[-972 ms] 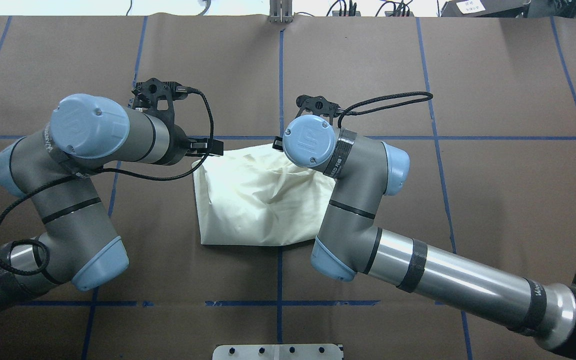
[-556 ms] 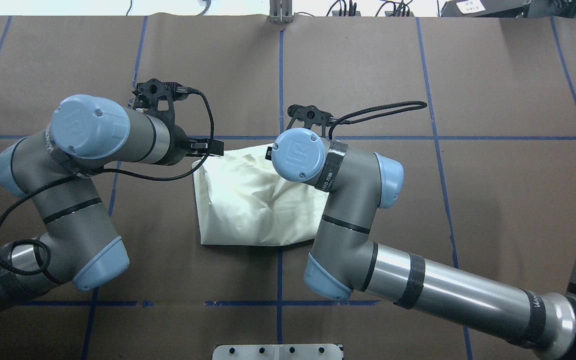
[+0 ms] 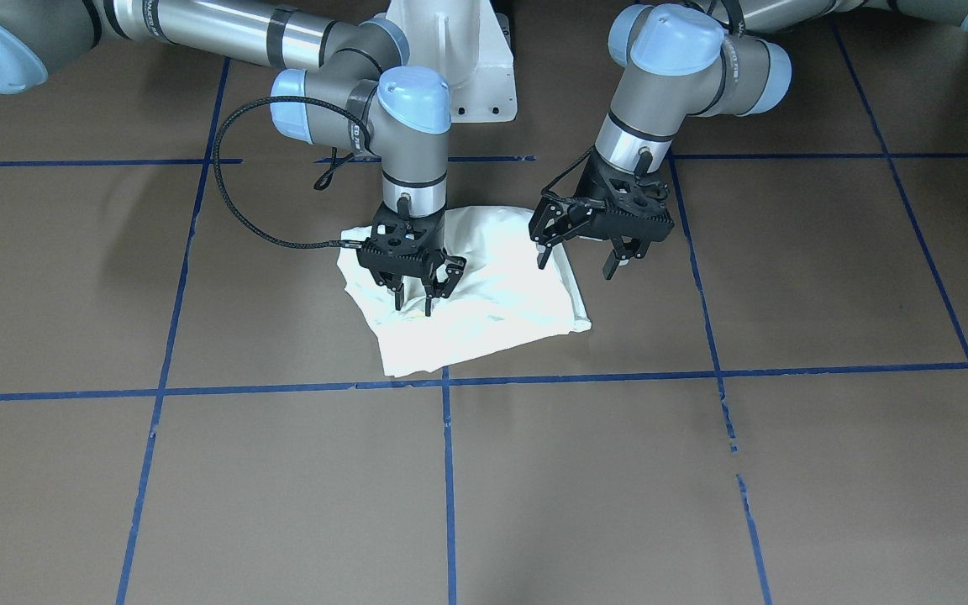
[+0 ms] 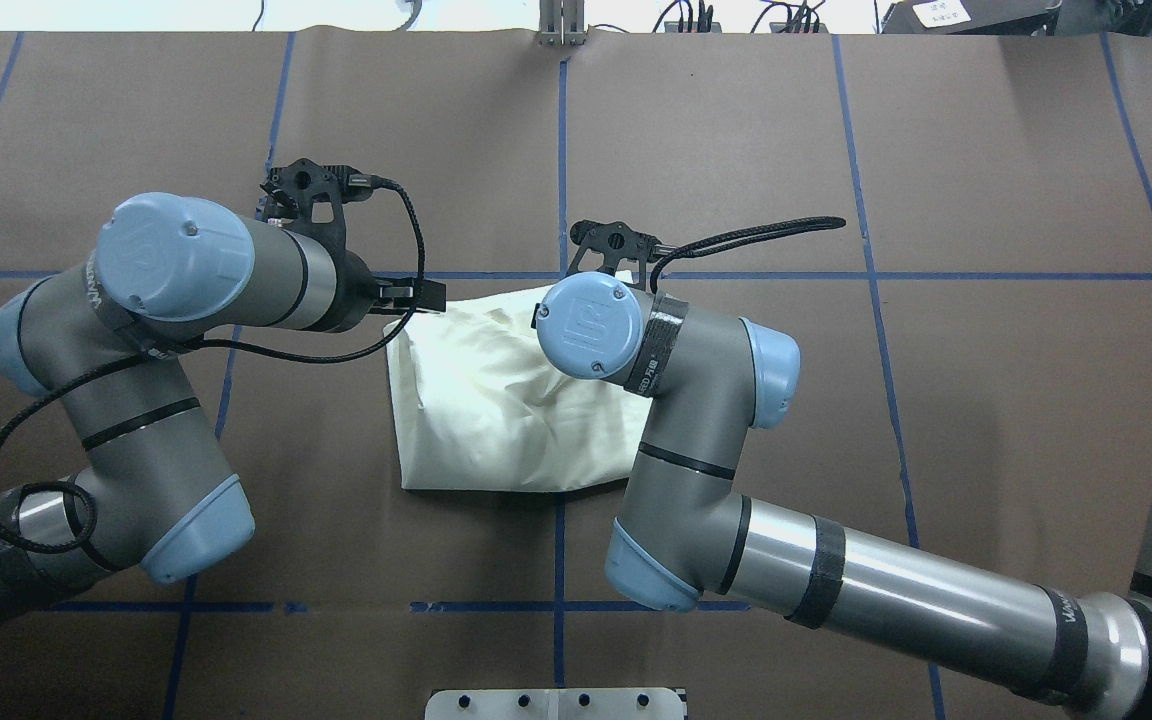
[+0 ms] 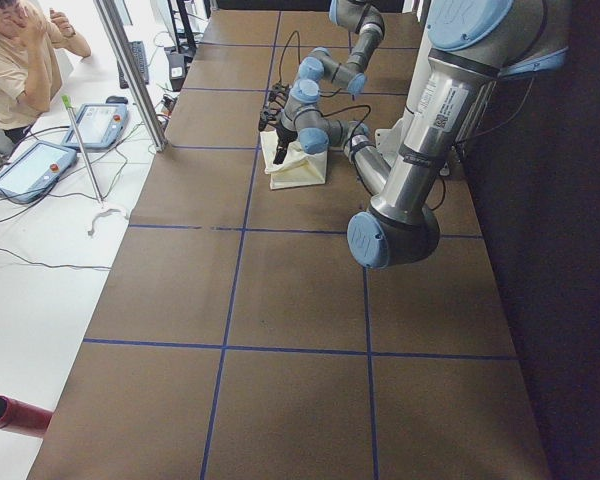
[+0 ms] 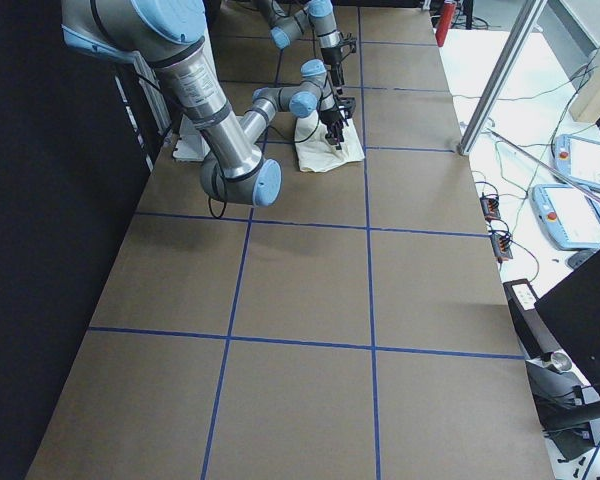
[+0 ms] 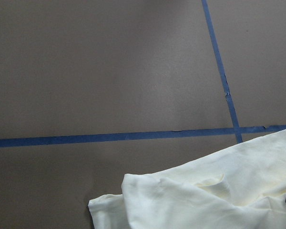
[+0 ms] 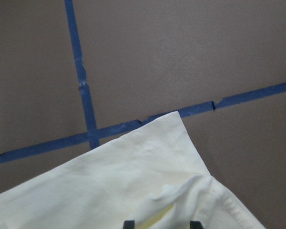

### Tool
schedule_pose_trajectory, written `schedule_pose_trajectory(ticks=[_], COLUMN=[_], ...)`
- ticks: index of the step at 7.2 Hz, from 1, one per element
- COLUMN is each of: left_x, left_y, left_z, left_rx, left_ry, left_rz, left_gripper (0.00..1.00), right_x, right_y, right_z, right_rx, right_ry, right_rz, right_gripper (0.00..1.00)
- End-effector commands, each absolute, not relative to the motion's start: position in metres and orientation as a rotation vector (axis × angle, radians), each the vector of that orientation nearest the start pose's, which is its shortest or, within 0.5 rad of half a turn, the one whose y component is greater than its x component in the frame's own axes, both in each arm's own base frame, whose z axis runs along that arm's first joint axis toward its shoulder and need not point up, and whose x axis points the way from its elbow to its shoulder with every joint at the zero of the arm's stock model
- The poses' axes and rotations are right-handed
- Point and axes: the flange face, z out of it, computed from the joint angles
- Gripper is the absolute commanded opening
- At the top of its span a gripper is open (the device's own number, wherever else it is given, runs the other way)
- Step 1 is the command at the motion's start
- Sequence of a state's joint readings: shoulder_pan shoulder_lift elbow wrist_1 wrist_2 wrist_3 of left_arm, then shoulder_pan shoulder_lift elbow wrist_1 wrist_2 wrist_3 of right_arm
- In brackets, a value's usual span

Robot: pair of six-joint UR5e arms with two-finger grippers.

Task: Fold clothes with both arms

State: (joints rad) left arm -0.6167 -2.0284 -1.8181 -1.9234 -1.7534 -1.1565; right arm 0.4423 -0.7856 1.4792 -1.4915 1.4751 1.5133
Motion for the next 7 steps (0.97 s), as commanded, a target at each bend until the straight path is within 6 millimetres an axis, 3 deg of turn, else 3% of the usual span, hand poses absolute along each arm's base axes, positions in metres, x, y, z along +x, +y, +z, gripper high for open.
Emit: schedule_pose_trajectory(ticks=[1,3,5,7], left_x=[0.4390,0.4382,0.4383,0.4382], left_y=[-0.4524,-0.4519,-0.4518,-0.4519], left_z=[0.2509,0.2529,0.2529,0.2529], left_rx=[0.376,0.374,0.373,0.373], left_ry=[1.000,0.999,0.999,0.999], left_rz=[-0.088,-0.089,-0.088,-0.091], left_gripper=[1.00,1.00,1.00,1.00], right_x=[-0.6100,-0.6099,-0.6115,-0.6075], right_y=[-0.4511,-0.4521,-0.4529,-0.4586], right_z=[0.2187,0.2246,0.2233,0.2210], right_rx=[0.300,0.306,0.302,0.307], right_ry=[-0.715,-0.704,-0.709,-0.711], right_rz=[0.405,0.410,0.423,0.434], right_gripper=[0.49,0.43,0.00,0.00])
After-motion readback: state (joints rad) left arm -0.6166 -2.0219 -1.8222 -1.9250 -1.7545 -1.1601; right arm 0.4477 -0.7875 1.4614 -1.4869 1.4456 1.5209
